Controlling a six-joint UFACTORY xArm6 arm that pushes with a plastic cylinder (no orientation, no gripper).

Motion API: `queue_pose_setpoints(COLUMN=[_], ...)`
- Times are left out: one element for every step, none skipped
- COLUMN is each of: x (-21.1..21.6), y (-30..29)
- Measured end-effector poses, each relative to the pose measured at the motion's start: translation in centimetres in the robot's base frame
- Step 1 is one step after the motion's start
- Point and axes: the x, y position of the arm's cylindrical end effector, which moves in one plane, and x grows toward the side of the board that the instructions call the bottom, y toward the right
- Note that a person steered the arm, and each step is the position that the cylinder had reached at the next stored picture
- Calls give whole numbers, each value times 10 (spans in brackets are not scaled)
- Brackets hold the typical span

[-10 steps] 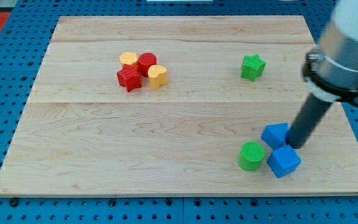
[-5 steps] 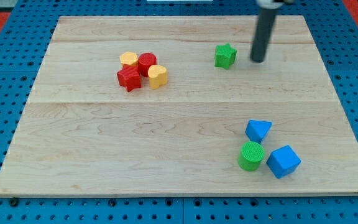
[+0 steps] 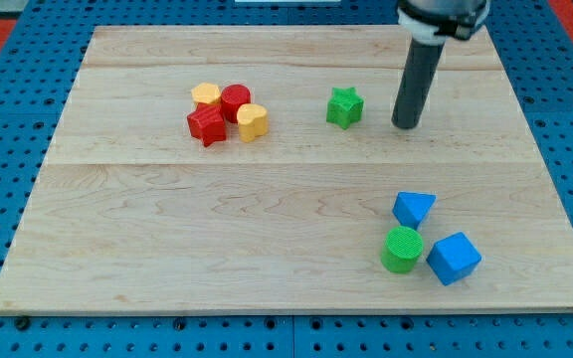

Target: Move the green star closer to the green circle

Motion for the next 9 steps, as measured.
queue_pose_setpoints(x=[-65, -12, 71, 38, 36, 63, 139, 158, 159], y=[-36, -66, -62, -48, -99, -126, -118, -85, -105])
